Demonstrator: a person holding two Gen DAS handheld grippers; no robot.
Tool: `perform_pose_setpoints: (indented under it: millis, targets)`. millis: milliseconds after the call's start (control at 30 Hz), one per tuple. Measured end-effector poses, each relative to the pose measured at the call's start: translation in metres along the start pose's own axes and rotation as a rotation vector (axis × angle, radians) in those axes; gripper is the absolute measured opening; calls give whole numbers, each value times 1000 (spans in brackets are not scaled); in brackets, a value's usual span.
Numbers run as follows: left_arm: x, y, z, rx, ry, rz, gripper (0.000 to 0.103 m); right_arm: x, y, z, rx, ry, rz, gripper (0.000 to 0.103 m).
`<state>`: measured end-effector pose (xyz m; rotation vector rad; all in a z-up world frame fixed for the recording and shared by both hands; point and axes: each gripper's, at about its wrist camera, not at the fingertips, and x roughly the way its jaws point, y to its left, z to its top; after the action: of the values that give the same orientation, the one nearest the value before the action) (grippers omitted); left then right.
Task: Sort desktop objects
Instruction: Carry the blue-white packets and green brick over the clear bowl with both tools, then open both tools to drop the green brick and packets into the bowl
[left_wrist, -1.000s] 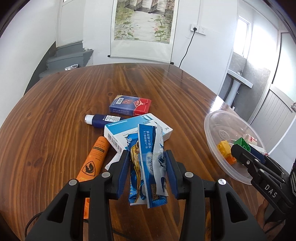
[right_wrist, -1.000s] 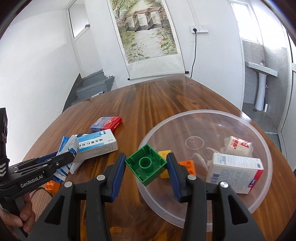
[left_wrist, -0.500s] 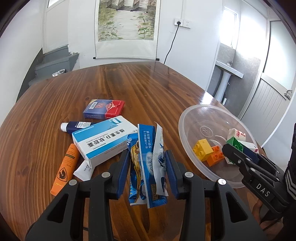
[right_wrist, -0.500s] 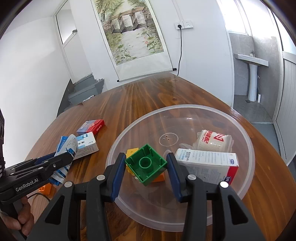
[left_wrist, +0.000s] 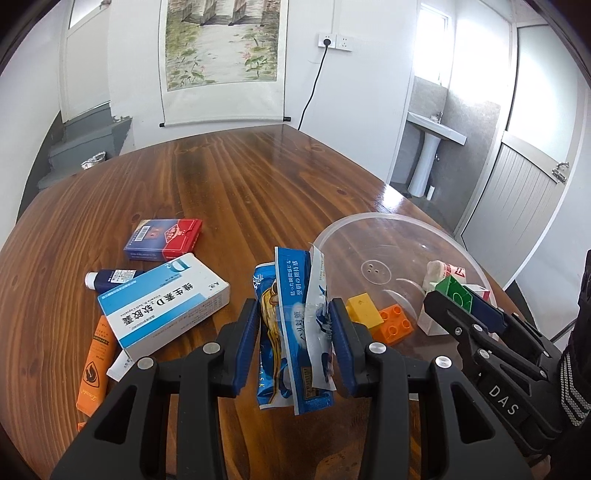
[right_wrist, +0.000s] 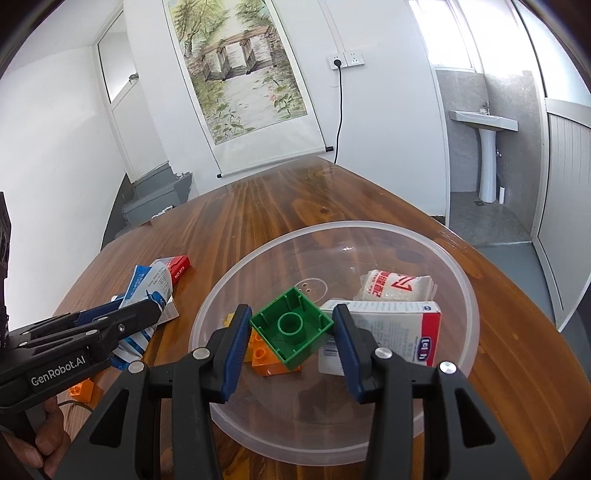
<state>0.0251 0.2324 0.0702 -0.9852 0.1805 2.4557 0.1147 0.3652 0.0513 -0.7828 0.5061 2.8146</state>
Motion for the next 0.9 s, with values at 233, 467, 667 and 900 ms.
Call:
perform_pose_setpoints:
  millis: [233, 467, 667, 900]
  targets:
    - [6, -11, 3, 21, 6, -29, 42, -7, -2, 2, 7, -47, -27, 60]
    - [16, -19, 7, 35, 12, -74, 42, -17, -8, 5, 36, -114, -121, 63]
    - [25, -26, 10, 48, 27, -96, 42, -16, -16, 6, 79, -104, -162, 63]
    - [35, -34, 12, 67, 47, -137, 42, -16, -20, 5, 105, -105, -169, 63]
